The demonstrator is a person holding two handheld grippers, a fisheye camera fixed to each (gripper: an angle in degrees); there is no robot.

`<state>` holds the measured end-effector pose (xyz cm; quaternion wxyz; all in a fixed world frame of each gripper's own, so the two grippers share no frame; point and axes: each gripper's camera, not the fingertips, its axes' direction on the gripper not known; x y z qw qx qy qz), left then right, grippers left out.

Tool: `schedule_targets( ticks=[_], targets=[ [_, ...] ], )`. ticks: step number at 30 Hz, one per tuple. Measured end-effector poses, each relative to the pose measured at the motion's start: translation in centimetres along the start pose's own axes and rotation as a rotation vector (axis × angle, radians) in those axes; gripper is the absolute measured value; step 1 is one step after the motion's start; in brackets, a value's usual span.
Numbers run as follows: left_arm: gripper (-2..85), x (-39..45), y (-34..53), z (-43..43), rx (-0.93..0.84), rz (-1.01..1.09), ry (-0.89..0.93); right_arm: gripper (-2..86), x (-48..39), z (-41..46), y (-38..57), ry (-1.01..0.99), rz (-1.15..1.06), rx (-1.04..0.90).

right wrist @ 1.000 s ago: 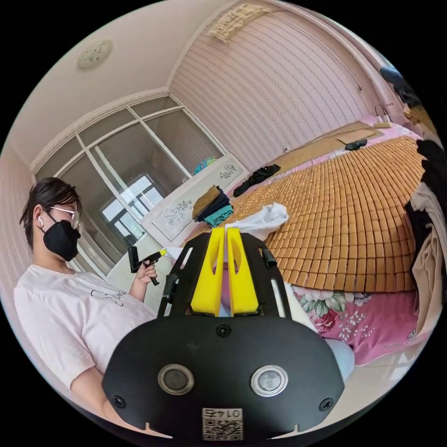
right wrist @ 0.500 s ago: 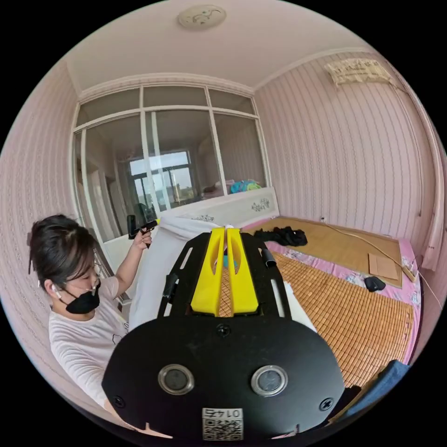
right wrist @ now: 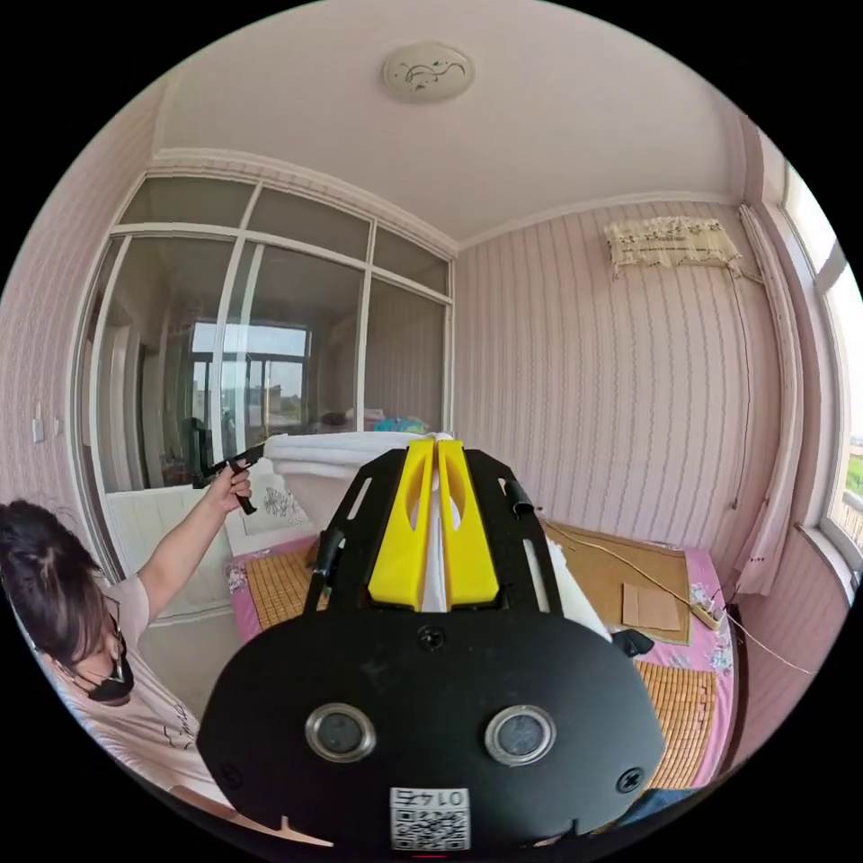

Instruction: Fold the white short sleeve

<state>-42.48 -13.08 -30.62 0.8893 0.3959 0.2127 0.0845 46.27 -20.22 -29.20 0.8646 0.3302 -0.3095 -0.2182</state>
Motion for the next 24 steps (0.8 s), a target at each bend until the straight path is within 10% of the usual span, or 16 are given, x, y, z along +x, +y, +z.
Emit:
schedule_targets(
  ticks=[11, 24],
  targets=[
    [-0.8, -1.9, 38.8, 14.3, -0.698, -0.122, 0.018, 0.1, 6.9, 19.6, 38.4, -0.132, 0.473, -0.575],
    [-1.0, -1.1, 46.7, 13.7, -0.784, -0.256, 0.117, 0.2, 2.3, 17.0, 48.9, -0.182, 0.672, -0.659]
  ],
)
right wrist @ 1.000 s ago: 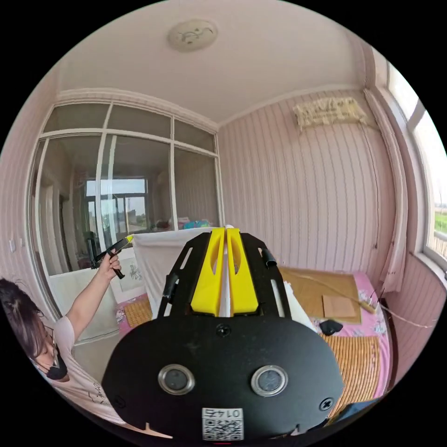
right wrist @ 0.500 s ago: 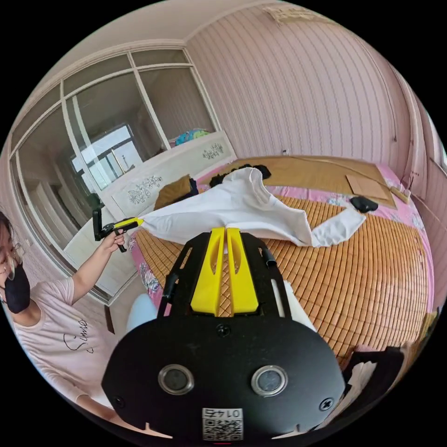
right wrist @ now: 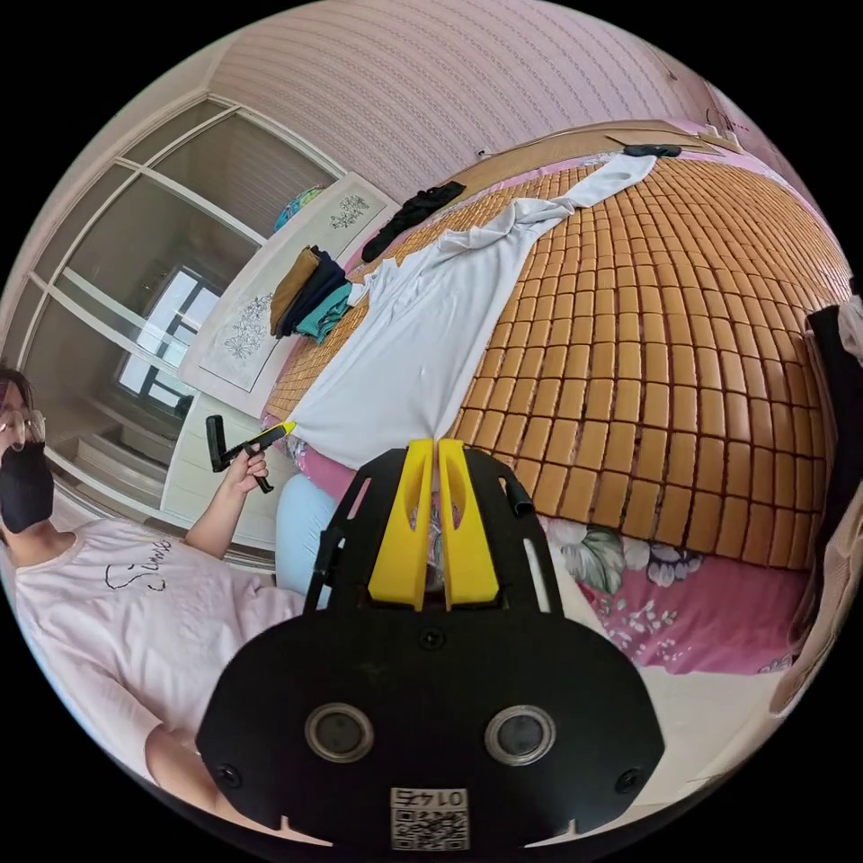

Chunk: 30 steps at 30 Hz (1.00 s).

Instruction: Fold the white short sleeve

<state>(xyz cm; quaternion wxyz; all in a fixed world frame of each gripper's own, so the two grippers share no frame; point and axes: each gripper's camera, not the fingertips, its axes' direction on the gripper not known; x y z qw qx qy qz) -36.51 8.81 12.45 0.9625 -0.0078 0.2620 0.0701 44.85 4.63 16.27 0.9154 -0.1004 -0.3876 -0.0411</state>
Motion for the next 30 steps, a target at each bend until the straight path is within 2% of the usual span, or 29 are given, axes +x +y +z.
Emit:
schedule_targets(
  ticks=[6, 9, 12, 14, 16, 21, 26, 28, 30],
  targets=[
    [-0.3, 0.4, 2.3, 3.1, -0.138, -0.003, 0.035, 0.7, 0.0, 3.3, 1.8, 0.081, 0.070, -0.131],
    [2.0, 0.3, 2.6, 2.9, -0.143, -0.028, 0.027, 1.5, 0.0, 3.5, 1.7, 0.110, 0.103, -0.111],
    [4.8, 0.7, 0.5, 1.0, -0.130, 0.047, -0.159, 3.0, -1.5, 1.8, -0.4, 0.169, 0.016, -0.022],
    [5.5, 1.2, -3.2, 0.2, -0.093, 0.139, -0.314, 4.1, -3.2, 1.8, -3.1, 0.233, -0.090, -0.002],
    [5.2, 1.7, -7.4, 1.2, -0.072, 0.216, -0.346, 5.8, -5.5, 3.8, -8.1, 0.296, -0.259, -0.020],
    [5.0, 4.7, -21.2, 9.5, -0.002, 0.396, -0.338, 8.7, -8.3, 12.8, -20.2, 0.365, -0.503, -0.113],
    [5.1, 5.3, -34.3, 22.5, -0.033, 0.354, -0.250, 12.5, -7.8, 22.2, -30.8, 0.437, -0.542, -0.171],
    [5.7, 5.6, -37.0, 26.1, -0.052, 0.354, -0.251, 12.1, -7.1, 25.3, -34.3, 0.498, -0.545, -0.186],
    [6.4, 5.7, -39.0, 29.5, -0.079, 0.361, -0.281, 9.2, -6.5, 26.8, -36.3, 0.477, -0.541, -0.235]
  ],
)
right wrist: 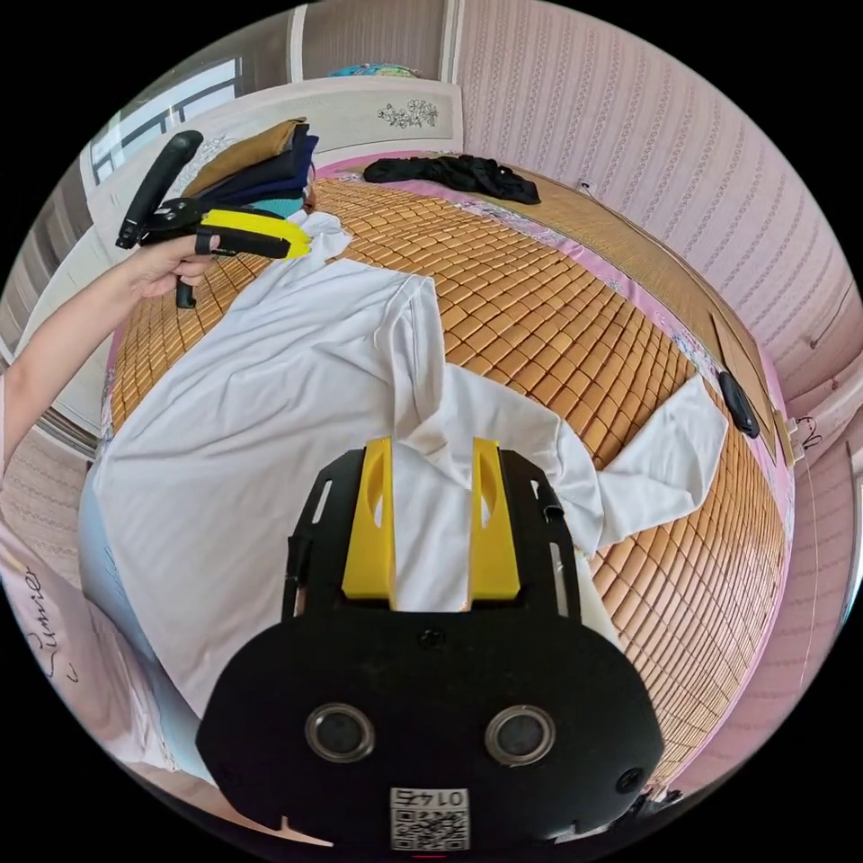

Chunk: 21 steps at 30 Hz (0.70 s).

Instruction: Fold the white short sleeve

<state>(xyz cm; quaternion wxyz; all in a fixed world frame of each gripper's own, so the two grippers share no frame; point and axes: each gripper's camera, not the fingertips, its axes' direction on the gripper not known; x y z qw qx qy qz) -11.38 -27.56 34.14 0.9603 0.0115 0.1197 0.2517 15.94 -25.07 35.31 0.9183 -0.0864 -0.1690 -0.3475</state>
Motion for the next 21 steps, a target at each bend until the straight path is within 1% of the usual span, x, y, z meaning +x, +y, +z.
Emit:
schedule_targets(
  ticks=[1, 3, 5, 7, 9, 10, 12, 15, 17, 19, 21],
  targets=[
    [7.1, 0.0, -1.2, 2.1, -0.035, -0.002, -0.017, 5.6, 0.6, 0.4, -0.9, -0.040, -0.012, -0.004],
    [7.2, 0.0, -2.4, 4.9, -0.089, -0.014, -0.017, 1.8, 1.6, 0.4, -2.1, -0.063, -0.020, 0.008],
    [4.5, 0.3, -3.0, 7.4, -0.144, -0.003, -0.023, 1.1, 2.5, 0.2, -3.2, -0.063, -0.023, 0.019],
    [1.0, 0.8, -3.0, 7.5, -0.111, 0.030, -0.044, 0.6, 3.4, -0.2, -5.1, -0.044, -0.037, 0.034],
    [0.0, 1.0, -2.9, 7.3, -0.089, 0.027, -0.093, 0.5, 3.9, -0.5, -6.8, 0.012, -0.058, 0.045],
    [-0.2, 0.6, -2.7, 7.0, -0.060, -0.004, -0.107, 0.4, 4.3, -0.6, -8.1, 0.065, -0.061, 0.051],
    [-0.5, -0.3, -2.4, 6.8, -0.037, -0.065, -0.100, 0.5, 5.0, -0.5, -9.9, 0.112, -0.044, 0.072],
    [-0.7, -1.4, -1.7, 7.7, -0.055, -0.140, -0.147, 1.0, 6.4, 1.0, -12.0, 0.074, 0.028, 0.124],
    [-0.6, -1.8, -1.8, 8.3, -0.066, -0.180, -0.140, 1.9, 7.2, 2.5, -12.5, 0.032, 0.104, 0.117],
    [-0.2, -1.7, -2.1, 8.3, -0.069, -0.187, -0.149, 5.1, 8.4, 3.0, -11.8, 0.022, 0.225, 0.140],
    [1.1, -1.5, -2.3, 8.1, -0.070, -0.188, -0.174, 6.1, 9.5, 1.8, -10.0, -0.020, 0.255, 0.200]
  ],
)
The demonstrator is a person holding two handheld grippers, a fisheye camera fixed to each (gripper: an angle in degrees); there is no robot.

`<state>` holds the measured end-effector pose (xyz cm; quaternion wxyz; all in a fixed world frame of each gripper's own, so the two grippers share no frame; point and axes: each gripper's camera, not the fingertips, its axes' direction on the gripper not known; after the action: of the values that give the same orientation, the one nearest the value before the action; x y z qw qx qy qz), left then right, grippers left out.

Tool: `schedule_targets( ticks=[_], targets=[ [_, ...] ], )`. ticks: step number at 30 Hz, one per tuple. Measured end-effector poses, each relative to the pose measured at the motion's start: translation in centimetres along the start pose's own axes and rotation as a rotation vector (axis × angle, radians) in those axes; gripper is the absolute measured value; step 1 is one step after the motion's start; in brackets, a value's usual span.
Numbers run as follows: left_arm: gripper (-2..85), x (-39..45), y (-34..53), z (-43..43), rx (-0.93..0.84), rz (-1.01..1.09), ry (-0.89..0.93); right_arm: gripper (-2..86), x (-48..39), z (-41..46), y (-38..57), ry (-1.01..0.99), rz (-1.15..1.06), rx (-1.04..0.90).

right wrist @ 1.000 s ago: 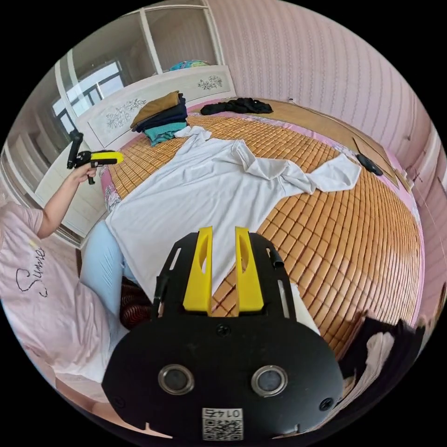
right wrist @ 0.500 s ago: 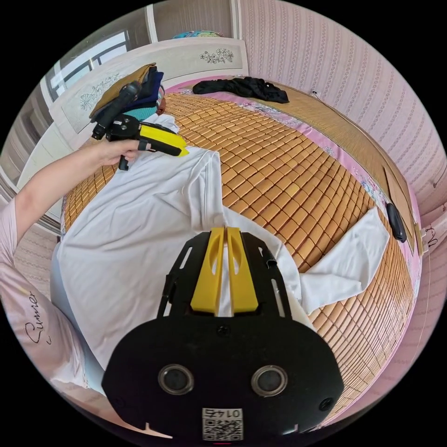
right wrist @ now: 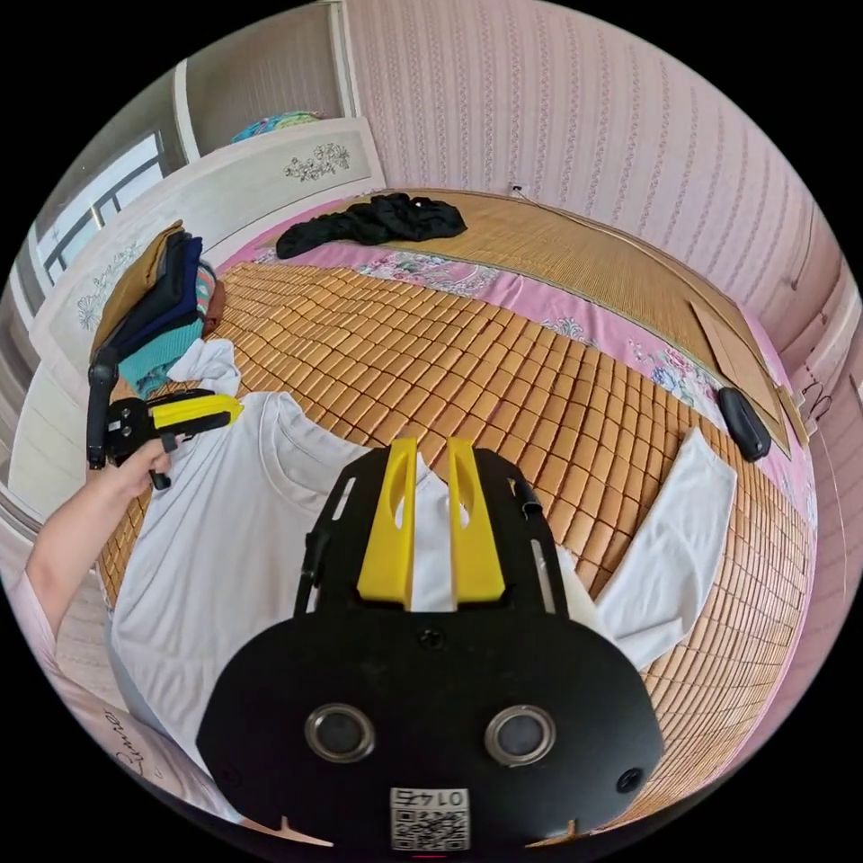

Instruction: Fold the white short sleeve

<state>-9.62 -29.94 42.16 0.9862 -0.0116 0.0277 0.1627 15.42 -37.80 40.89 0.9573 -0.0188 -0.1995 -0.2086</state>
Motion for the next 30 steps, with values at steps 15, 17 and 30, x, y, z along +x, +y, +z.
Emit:
schedule_targets(
  ticks=[15, 17, 30],
  targets=[
    [5.4, 21.2, -2.6, -5.9, 0.191, 0.383, 0.392, 9.6, 18.4, -8.0, 19.5, 0.085, 0.538, 0.101],
    [6.1, 26.2, -3.5, -4.7, 0.173, 0.416, 0.405, 9.5, 18.5, -7.4, 19.8, 0.128, 0.552, 0.093],
    [-0.9, 30.8, -3.8, -4.5, 0.135, 0.483, 0.382, 0.4, 12.0, -21.3, 28.1, 0.053, 0.272, 0.363]
  ],
)
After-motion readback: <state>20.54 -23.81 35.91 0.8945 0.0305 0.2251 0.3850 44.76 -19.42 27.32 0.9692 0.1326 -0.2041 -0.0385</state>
